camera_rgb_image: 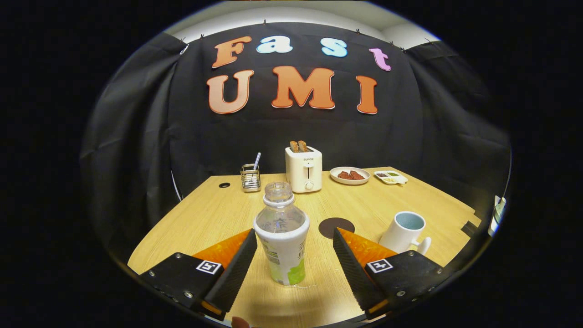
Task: Take the bottle from table, then pour the juice into the cup, finally place the bottle on the coaster
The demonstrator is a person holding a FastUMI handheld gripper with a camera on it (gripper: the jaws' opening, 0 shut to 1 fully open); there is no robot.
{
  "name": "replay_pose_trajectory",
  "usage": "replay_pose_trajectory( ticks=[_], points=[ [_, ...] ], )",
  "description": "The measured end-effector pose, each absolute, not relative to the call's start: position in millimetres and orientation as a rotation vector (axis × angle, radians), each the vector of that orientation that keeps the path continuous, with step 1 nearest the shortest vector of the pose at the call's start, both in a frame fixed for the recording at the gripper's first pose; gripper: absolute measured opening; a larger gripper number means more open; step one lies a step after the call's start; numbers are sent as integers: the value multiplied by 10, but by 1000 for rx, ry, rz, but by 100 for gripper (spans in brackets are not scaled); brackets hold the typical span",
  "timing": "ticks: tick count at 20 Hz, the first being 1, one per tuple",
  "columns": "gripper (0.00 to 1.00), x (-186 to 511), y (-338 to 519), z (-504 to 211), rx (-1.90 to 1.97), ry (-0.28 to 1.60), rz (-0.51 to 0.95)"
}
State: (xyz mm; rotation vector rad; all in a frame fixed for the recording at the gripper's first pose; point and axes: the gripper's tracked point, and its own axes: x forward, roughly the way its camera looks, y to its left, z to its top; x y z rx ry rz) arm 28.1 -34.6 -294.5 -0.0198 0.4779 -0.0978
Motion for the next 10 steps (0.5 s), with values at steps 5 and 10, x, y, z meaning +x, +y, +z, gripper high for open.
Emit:
replay_pose_trajectory(
  ticks=[5, 10],
  points=[
    [100, 310, -288, -3187, -56, 518, -85],
    [98, 335, -307, -3391, -82, 555, -95]
  ],
)
